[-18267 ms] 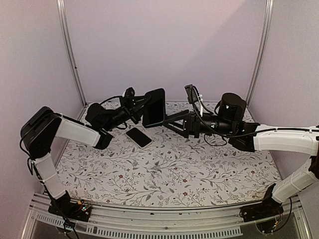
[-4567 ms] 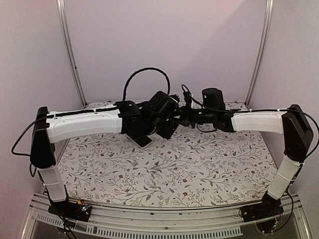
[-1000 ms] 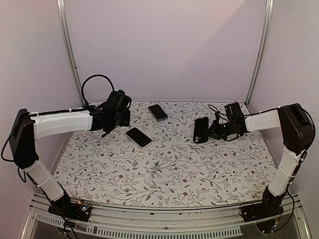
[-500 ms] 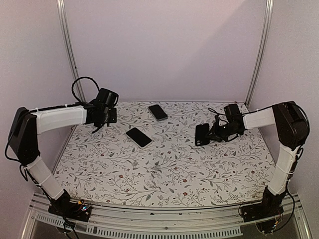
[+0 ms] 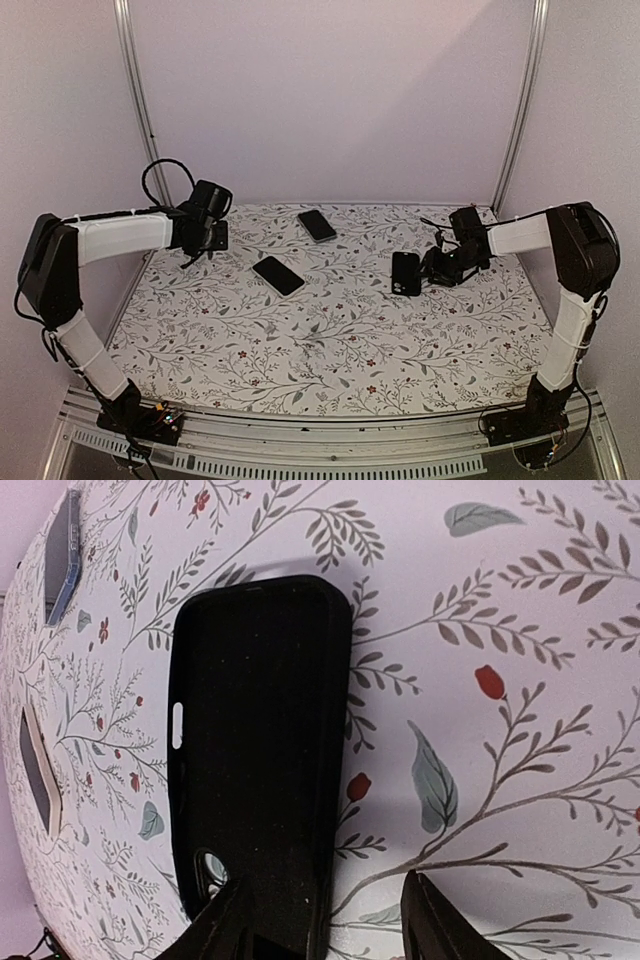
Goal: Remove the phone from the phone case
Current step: Place the phone case at the center of the board, then place the phone at the center of the board.
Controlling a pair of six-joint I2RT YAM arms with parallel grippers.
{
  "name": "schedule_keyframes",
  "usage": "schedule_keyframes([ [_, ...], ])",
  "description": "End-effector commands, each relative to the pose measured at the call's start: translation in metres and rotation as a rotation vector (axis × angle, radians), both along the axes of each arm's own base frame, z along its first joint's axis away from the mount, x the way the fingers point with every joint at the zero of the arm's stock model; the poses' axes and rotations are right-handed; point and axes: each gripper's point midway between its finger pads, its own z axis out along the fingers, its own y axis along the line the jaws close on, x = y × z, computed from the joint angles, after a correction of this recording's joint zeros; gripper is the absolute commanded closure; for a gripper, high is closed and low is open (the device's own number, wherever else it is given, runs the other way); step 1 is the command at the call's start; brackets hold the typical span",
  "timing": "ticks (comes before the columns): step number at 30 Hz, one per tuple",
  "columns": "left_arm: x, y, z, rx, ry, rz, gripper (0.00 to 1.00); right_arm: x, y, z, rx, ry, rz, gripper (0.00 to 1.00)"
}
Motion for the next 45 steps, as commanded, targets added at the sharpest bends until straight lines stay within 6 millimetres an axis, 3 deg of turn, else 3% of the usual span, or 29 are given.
schedule_keyframes([
  [1, 0.005, 0.004, -0.002, 0.007, -0.015, 0.011, 1.0, 0.005, -0.016, 0.02, -0.072, -0.058, -0.033, 0.44],
  [7, 0.005, 0.006, -0.008, 0.028, 0.001, 0.01, 1.0, 0.006, -0.02, 0.029, -0.099, -0.087, -0.04, 0.26],
  [10, 0.005, 0.005, -0.013, 0.034, 0.017, 0.001, 1.0, 0.008, -0.025, 0.036, -0.122, -0.104, -0.053, 0.09],
  [15, 0.007, 0.003, -0.021, 0.039, 0.035, -0.006, 1.0, 0.012, -0.03, 0.053, -0.144, -0.143, -0.07, 0.01],
  [27, 0.004, 0.003, -0.043, 0.081, 0.077, -0.014, 1.0, 0.022, -0.03, 0.086, -0.13, -0.226, -0.083, 0.01],
  [36, -0.009, -0.006, -0.066, 0.104, 0.12, -0.027, 0.99, 0.024, -0.01, 0.107, -0.086, -0.281, -0.064, 0.01],
  [45, -0.029, -0.015, -0.094, 0.1, 0.182, -0.045, 0.97, 0.024, 0.009, 0.11, -0.074, -0.298, -0.034, 0.01],
])
